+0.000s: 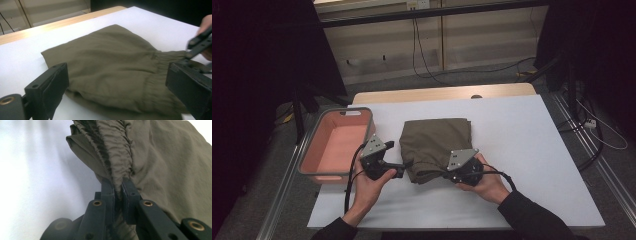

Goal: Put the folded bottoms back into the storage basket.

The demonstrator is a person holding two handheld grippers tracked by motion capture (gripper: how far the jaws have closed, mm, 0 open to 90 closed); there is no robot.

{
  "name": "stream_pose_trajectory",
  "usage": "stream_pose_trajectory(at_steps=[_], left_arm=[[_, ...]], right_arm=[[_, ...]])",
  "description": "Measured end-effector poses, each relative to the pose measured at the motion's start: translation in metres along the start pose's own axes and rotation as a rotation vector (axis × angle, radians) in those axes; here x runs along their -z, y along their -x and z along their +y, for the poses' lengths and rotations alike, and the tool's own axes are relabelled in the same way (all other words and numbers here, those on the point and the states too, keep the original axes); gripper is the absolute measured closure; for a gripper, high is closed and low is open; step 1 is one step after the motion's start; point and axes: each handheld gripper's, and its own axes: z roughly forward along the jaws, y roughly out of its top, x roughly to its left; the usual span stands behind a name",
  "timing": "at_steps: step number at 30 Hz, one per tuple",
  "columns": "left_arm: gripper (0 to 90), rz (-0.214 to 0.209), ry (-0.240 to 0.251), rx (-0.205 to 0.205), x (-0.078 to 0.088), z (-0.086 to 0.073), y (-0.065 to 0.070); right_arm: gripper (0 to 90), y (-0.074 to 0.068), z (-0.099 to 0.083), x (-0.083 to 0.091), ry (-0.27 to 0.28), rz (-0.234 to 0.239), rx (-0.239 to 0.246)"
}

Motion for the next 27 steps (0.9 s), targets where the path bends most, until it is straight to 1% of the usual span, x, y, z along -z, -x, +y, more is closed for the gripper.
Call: stream_pose_trajectory(at_steps=[1, 2, 3, 4, 5, 6, 7, 10, 12, 14, 15, 16, 17, 18, 21, 23, 24, 25, 27], left_arm=[[4.8, -0.004, -0.01, 0.019, -0.006, 0.001, -0.003], [4.8, -0.004, -0.01, 0.019, -0.006, 0.001, -0.003], [4.8, -0.006, -0.025, 0.017, -0.009, 0.001, -0.005], [5.1, -0.002, -0.027, 0.016, -0.012, 0.002, -0.007], [5.1, 0.007, -0.021, 0.015, -0.014, 0.002, -0.009], [5.1, 0.013, -0.027, 0.019, -0.016, 0.002, -0.011], [5.1, 0.018, -0.027, 0.025, -0.018, 0.003, -0.013], [4.4, 0.047, -0.032, 0.059, -0.025, 0.006, -0.02], [4.2, 0.056, -0.054, 0.053, -0.032, 0.008, -0.026], [5.2, 0.063, -0.083, 0.039, -0.039, 0.011, -0.03], [5.2, 0.068, -0.088, 0.043, -0.042, 0.012, -0.033], [5.2, 0.076, -0.083, 0.054, -0.048, 0.014, -0.038], [5.2, 0.076, -0.083, 0.054, -0.048, 0.014, -0.038], [5.2, 0.078, -0.078, 0.062, -0.051, 0.014, -0.04], [5.2, 0.081, -0.095, 0.095, -0.061, 0.014, -0.046], [5.4, 0.089, -0.115, 0.1, -0.067, 0.013, -0.051], [5.8, 0.097, -0.118, 0.109, -0.07, 0.013, -0.053], [6.4, 0.095, -0.112, 0.124, -0.073, 0.012, -0.055], [7.8, 0.103, -0.118, 0.144, -0.078, 0.014, -0.06]], right_arm=[[81.8, -0.002, 0.001, 0.002, 0.011, 0.006, 0.0], [81.8, -0.002, 0.001, 0.002, 0.011, 0.006, 0.0], [81.8, -0.003, 0.002, 0.004, 0.017, 0.006, -0.001], [81.8, -0.004, 0.003, 0.005, 0.02, 0.01, 0.001], [81.8, -0.005, 0.003, 0.006, 0.023, 0.011, 0.003], [81.8, -0.008, 0.003, 0.006, 0.024, 0.015, 0.007], [81.8, -0.008, 0.003, 0.006, 0.024, 0.015, 0.007], [81.8, -0.013, 0.001, 0.007, 0.023, 0.023, 0.007], [81.8, -0.015, 0.002, 0.009, 0.026, 0.027, 0.009], [81.8, -0.016, 0.002, 0.01, 0.033, 0.031, 0.007], [81.8, -0.017, 0.003, 0.011, 0.035, 0.032, 0.006], [81.8, -0.02, 0.003, 0.012, 0.035, 0.036, 0.01], [81.8, -0.02, 0.003, 0.012, 0.035, 0.036, 0.01], [81.8, -0.021, 0.003, 0.012, 0.037, 0.038, 0.009], [81.8, -0.025, 0.004, 0.014, 0.041, 0.046, 0.012], [81.8, -0.027, 0.004, 0.014, 0.044, 0.05, 0.017], [81.8, -0.028, 0.004, 0.015, 0.042, 0.053, 0.017], [81.8, -0.029, 0.004, 0.015, 0.043, 0.054, 0.017], [81.7, -0.031, 0.003, 0.015, 0.04, 0.057, 0.021]])
